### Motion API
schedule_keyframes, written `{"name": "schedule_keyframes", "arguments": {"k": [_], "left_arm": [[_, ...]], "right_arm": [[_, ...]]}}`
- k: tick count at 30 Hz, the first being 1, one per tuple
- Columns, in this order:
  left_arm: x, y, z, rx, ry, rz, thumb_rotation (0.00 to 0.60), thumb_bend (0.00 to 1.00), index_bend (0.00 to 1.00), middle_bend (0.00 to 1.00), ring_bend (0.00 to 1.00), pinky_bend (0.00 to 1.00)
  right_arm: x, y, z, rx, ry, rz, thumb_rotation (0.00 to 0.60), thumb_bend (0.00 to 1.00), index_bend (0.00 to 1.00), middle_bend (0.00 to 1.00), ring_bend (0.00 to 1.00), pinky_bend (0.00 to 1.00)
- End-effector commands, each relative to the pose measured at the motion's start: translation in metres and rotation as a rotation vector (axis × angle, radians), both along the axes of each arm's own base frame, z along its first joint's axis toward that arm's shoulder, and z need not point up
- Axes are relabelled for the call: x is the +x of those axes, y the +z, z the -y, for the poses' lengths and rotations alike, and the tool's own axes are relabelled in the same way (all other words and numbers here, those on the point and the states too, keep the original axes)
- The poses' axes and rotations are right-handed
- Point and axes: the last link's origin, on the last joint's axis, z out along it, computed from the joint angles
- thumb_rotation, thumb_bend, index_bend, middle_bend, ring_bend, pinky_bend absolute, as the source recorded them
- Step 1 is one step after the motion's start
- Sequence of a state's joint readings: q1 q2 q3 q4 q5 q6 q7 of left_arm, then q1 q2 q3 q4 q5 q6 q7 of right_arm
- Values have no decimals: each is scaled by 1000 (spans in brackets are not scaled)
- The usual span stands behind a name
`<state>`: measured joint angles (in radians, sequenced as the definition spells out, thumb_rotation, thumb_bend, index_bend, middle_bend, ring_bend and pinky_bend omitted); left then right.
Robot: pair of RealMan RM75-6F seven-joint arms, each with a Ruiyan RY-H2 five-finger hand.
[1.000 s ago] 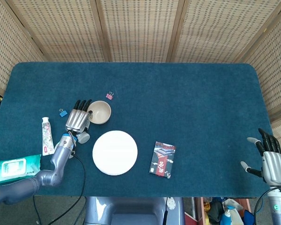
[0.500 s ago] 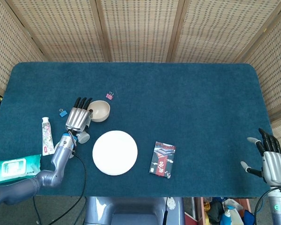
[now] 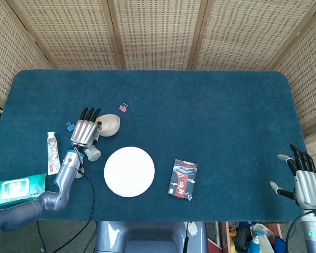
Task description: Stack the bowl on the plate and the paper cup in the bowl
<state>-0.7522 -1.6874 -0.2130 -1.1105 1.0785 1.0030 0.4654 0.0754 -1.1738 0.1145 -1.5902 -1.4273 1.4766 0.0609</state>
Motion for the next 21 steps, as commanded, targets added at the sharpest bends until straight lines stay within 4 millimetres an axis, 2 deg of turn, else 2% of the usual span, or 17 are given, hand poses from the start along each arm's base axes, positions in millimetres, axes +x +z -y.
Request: {"name": "schedule_keyframes", "arguments": {"k": [1,13,21], "left_arm": [[5,4,-1,11,-19,16,600,542,629,75,0,0],[20,10,0,30,-78,47,600,543,663,75,0,0],[44,11,12,13,-165,85,600,543,666,75,0,0]], "right_arm": [[0,0,0,-1,0,2,600,148,223,0,0,0],[0,1,0,-4,1,7,600,148,223,0,0,0],[0,2,0,-8,-2,7,600,149,223,0,0,0]]}}
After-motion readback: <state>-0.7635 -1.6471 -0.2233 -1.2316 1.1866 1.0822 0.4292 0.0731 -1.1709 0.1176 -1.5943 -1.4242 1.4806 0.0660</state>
